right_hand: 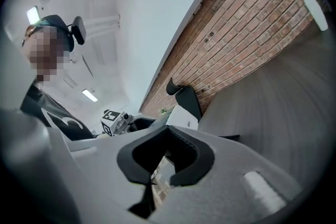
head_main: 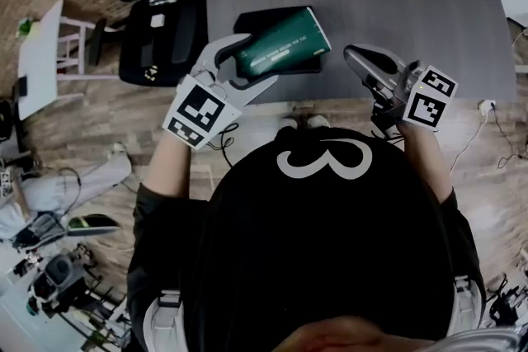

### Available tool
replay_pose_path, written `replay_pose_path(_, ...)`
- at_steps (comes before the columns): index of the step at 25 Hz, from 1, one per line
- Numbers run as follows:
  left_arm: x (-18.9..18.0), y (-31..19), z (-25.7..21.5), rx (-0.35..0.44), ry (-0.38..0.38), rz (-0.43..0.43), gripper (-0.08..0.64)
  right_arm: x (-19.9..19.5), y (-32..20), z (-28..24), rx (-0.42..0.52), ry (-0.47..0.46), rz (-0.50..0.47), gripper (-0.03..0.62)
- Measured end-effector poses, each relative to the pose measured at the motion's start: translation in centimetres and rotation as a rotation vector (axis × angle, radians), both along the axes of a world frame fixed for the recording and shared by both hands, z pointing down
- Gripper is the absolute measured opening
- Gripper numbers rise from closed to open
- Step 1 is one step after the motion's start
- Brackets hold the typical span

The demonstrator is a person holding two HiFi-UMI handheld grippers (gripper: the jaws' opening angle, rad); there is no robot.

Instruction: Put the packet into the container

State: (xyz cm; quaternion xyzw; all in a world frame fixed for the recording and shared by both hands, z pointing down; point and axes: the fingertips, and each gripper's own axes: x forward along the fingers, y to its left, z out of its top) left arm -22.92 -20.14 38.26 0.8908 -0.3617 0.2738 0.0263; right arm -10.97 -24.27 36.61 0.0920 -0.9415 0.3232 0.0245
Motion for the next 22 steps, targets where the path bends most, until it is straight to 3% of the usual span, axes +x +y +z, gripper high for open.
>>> replay_pose_path(9, -0.9, -1.6, 3.6, -0.054, -0.029, 0.236, 0.342, 1.0, 0.1, 1.6, -0.03, 0.025, 0.183, 0.002)
replay_pose_path(22, -0.3, -2.5, 8.5, -0.102, -0.039, 0.379, 0.341, 2.7, 2.9, 4.0, -0.071, 0.043, 0.349, 0.002)
